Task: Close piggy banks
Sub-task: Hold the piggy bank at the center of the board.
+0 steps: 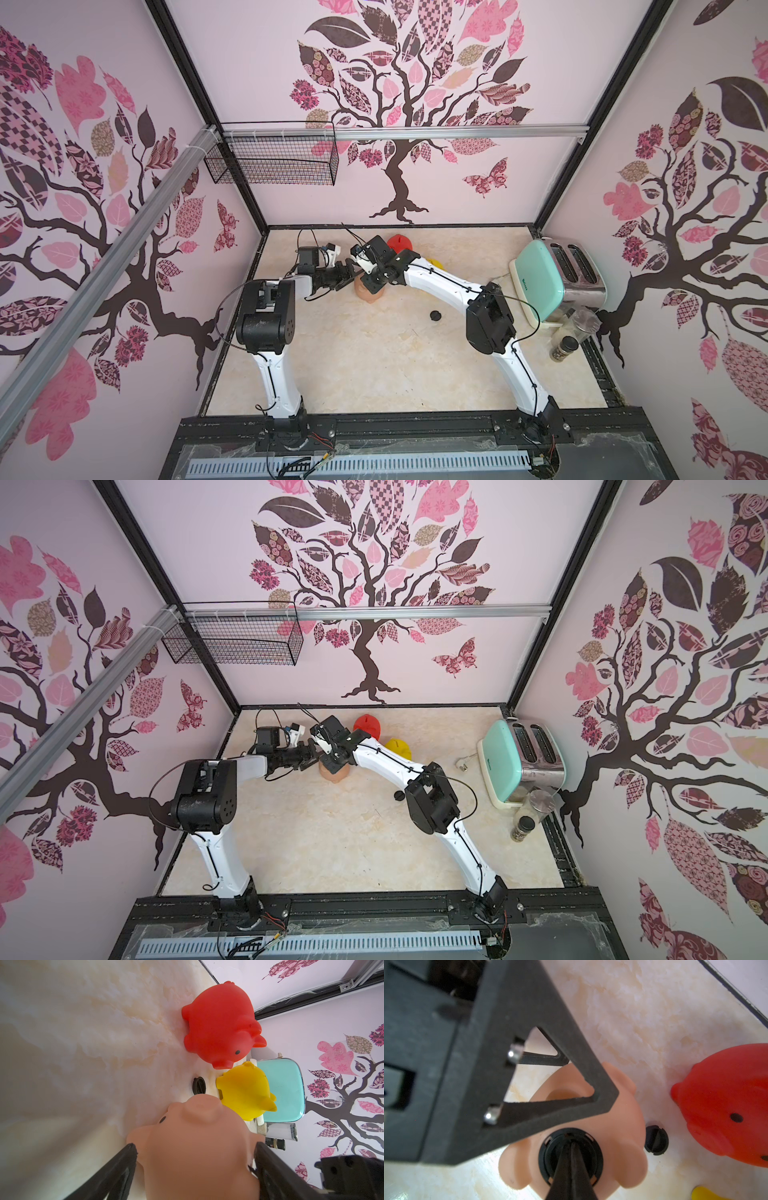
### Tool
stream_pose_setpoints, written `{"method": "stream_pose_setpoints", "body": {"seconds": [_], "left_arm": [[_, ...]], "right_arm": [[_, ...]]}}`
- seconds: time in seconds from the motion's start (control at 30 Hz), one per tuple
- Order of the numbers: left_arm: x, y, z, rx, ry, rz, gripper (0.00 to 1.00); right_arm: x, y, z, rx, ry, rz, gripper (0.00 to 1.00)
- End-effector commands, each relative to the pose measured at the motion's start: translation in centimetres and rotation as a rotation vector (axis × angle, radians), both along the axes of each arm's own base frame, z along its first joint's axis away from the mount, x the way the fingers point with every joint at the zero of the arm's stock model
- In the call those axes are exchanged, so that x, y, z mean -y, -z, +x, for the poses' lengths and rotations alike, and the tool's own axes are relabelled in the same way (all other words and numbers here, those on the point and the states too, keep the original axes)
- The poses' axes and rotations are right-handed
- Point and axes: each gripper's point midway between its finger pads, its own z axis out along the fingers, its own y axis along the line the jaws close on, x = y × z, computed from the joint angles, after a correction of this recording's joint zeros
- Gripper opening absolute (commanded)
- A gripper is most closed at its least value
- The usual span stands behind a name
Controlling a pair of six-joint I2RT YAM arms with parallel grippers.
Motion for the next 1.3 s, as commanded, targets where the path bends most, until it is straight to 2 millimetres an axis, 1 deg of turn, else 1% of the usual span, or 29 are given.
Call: {"method": "stream_pose_setpoints", "body": {"seconds": [0.0, 0.2, 0.3, 0.5, 0.83, 1.0, 1.07, 1.17, 1.2, 1.27], "left_arm": [[-0.2, 2.4, -0.3, -0.064, -0.013, 0.030, 0.89], [-0.1, 2.5, -0.3, -0.068, -0.009, 0.029, 0.89], [0.0, 2.7, -0.3, -0.072, -0.007, 0.028, 0.89], [0.3, 3.0, -0.3, -0.078, -0.001, 0.034, 0.89], [0.5, 3.5, -0.5, -0.093, 0.009, 0.049, 0.89], [0.4, 3.6, -0.5, -0.094, 0.008, 0.051, 0.89], [0.5, 3.7, -0.5, -0.097, 0.009, 0.051, 0.89], [0.4, 3.8, -0.5, -0.099, 0.009, 0.054, 0.89], [0.4, 3.8, -0.5, -0.100, 0.008, 0.053, 0.89], [0.5, 3.8, -0.6, -0.100, 0.010, 0.053, 0.89]], "right_arm": [[1.5, 4.1, -0.6, -0.071, 0.010, -0.104, 0.00], [2.0, 5.8, -1.4, -0.112, -0.005, -0.139, 0.00], [2.3, 6.2, -1.3, -0.112, -0.003, -0.163, 0.00], [2.4, 6.6, -1.3, -0.114, -0.004, -0.174, 0.00], [2.6, 6.3, -1.3, -0.112, 0.015, -0.174, 0.00], [2.9, 6.1, -0.5, -0.101, 0.102, -0.160, 0.00], [3.1, 6.5, -0.5, -0.120, 0.135, -0.165, 0.00], [3.1, 5.2, 0.0, -0.117, 0.186, -0.145, 0.00], [3.3, 6.9, -0.2, -0.143, 0.203, -0.169, 0.00], [3.3, 6.8, -0.2, -0.164, 0.238, -0.157, 0.00]]}}
